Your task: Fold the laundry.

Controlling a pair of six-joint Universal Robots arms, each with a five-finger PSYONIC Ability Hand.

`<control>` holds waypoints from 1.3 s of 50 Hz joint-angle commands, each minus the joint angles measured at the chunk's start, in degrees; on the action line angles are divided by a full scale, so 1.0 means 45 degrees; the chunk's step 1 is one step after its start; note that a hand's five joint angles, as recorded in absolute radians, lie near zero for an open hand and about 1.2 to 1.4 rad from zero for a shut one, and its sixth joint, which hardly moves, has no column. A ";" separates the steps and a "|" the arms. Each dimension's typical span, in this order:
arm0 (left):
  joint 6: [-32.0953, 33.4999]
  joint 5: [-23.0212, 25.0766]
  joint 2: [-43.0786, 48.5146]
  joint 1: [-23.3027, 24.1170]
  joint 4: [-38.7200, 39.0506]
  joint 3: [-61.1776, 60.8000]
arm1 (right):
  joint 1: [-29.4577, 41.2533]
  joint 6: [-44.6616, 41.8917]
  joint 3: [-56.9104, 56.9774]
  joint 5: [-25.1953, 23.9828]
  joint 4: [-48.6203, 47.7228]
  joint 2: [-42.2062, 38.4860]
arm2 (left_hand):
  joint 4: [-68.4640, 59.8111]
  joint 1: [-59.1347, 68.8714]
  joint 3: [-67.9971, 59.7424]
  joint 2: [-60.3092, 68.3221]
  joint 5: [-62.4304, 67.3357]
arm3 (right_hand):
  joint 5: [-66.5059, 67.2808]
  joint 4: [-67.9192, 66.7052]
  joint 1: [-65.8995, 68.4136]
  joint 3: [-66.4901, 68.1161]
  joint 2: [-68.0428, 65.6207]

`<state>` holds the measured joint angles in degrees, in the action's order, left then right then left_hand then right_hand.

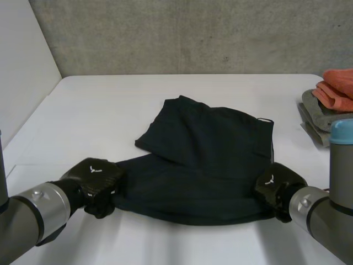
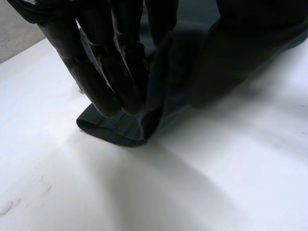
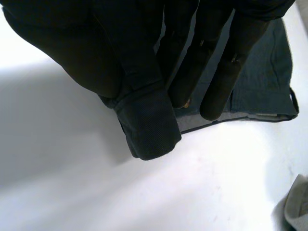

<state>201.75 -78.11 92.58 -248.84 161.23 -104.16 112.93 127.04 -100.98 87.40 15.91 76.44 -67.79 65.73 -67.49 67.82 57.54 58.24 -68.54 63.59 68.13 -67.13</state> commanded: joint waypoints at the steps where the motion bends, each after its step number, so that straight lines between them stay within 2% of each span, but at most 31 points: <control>1: 0.0830 0.0209 0.0130 0.0102 0.0029 0.0528 | -0.0428 0.0226 -0.0216 -0.0144 -0.0311 0.0260 | 0.7987 -0.7528 0.7921 -0.7992 -0.7932 | 0.2613 -0.2546 0.3648 0.2638 -0.2860; 3: 0.1045 0.0170 0.0421 0.0102 0.0262 0.1073 | -0.0525 0.0499 -0.0236 -0.0164 -0.0584 0.0260 | 1.2807 -1.2348 1.2741 -1.2812 -1.2751 | 0.2613 -0.2546 0.3648 0.2638 -0.2860; 8: 0.0949 0.0228 0.1242 0.0043 0.0538 0.2403 | -0.0506 0.1300 -0.0255 -0.0242 -0.0859 0.0377 | 1.2348 -1.1889 1.2282 -1.2353 -1.2293 | 0.2613 -0.2546 0.3648 0.2638 -0.2860; 11: 0.0657 0.0151 0.1691 0.0237 0.0111 0.2852 | -0.0506 0.1923 -0.0178 -0.0223 -0.0917 0.0474 | 1.1606 -1.1147 1.1540 -1.1611 -1.1550 | 0.2613 -0.2546 0.3648 0.2638 -0.2860; 20: -0.0477 -0.0084 0.1654 0.0883 -0.0478 0.1957 | -0.0428 0.3585 0.0213 -0.0047 -0.1464 0.0279 | 1.1152 -1.0693 1.1085 -1.1157 -1.1096 | 0.2613 -0.2546 0.3648 0.2638 -0.2860; 25: -0.0536 -0.0279 0.1790 0.0981 -0.0167 0.1390 | -0.0389 0.4406 0.0233 0.0129 -0.1660 0.0260 | 1.0965 -1.0506 1.0899 -1.0970 -1.0910 | 0.2613 -0.2546 0.3648 0.2638 -0.2860; 33: -0.0555 -0.0435 0.3234 0.1468 0.1316 0.1544 | -0.0467 0.5207 0.0175 0.0305 -0.1777 0.0591 | 0.9620 -0.9162 0.9554 -0.9626 -0.9565 | 0.2613 -0.2546 0.3648 0.2638 -0.2860; 37: -0.0575 -0.0942 0.4210 0.1917 0.2235 0.2072 | -0.0487 0.5461 0.0077 0.0325 -0.1777 0.0865 | 0.8312 -0.7853 0.8246 -0.8317 -0.8256 | 0.2613 -0.2546 0.3648 0.2638 -0.2860; 39: -0.0536 -0.1411 0.4641 0.2210 0.2568 0.2365 | -0.0545 0.5598 0.0018 0.0286 -0.1758 0.1040 | 0.6377 -0.5918 0.6311 -0.6382 -0.6321 | 0.2613 -0.2546 0.3648 0.2638 -0.2860; 41: -0.0517 -0.1684 0.4836 0.2386 0.2685 0.2521 | -0.0604 0.5676 -0.0040 0.0266 -0.1699 0.1138 | 0.3540 -0.3081 0.3474 -0.3545 -0.3484 | 0.2613 -0.2546 0.3648 0.2638 -0.2860; 42: -0.0517 -0.1918 0.4953 0.2580 0.2686 0.2638 | -0.0662 0.5676 -0.0098 0.0227 -0.1641 0.1235 | -0.0212 0.0671 -0.0278 0.0207 0.0267 | 0.2613 -0.2546 0.3648 0.2638 -0.2860; 43: -0.0517 -0.2036 0.5012 0.2660 0.2666 0.2697 | -0.0663 0.5676 -0.0099 0.0188 -0.1583 0.1256 | -0.2688 0.3147 -0.2754 0.2683 0.2743 | 0.2613 -0.2546 0.3648 0.2638 -0.2860; 48: -0.0458 -0.2662 0.4468 0.2875 0.2101 0.2523 | -0.0721 0.4800 -0.0196 -0.0260 -0.0842 0.1276 | -0.2713 0.3172 -0.2779 0.2708 0.2768 | 0.2613 -0.2546 0.3648 0.2638 -0.2860; 51: -0.0361 -0.2683 0.3220 0.3031 0.1282 0.1821 | -0.1091 0.2423 -0.0547 -0.0943 0.0815 0.1314 | -0.2713 0.3172 -0.2779 0.2708 0.2768 | 0.2613 -0.2546 0.3648 0.2638 -0.2860; 54: 0.0456 -0.2274 0.2068 0.3207 -0.0063 0.0904 | -0.1792 -0.0874 -0.1035 -0.1470 0.2766 0.1431 | -0.2713 0.3172 -0.2779 0.2708 0.2768 | 0.2613 -0.2546 0.3648 0.2638 -0.2860; 56: 0.0829 -0.2136 0.1928 0.3207 -0.0534 0.0745 | -0.2068 -0.1918 -0.1095 -0.1628 0.3047 0.1490 | -0.2713 0.3172 -0.2779 0.2708 0.2768 | 0.2613 -0.2546 0.3648 0.2638 -0.2860; 60: 0.1319 -0.2076 0.2024 0.2954 -0.0539 0.1075 | -0.2147 -0.1786 -0.0939 -0.1726 0.2151 0.1315 | -0.2713 0.3172 -0.2779 0.2708 0.2768 | 0.2613 -0.2546 0.3648 0.2638 -0.2860; 65: 0.1241 -0.2233 0.2610 0.2445 0.0361 0.2383 | -0.1932 -0.0049 -0.0490 -0.1746 0.0959 0.0710 | -0.2713 0.3172 -0.2779 0.2708 0.2768 | 0.2613 -0.2546 0.3648 0.2638 -0.2860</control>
<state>207.25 -87.78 101.70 -235.90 159.38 -98.74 103.36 119.57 -105.19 79.55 25.92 81.98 -68.30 66.46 -67.71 68.45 56.76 58.25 -68.55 63.59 68.13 -67.13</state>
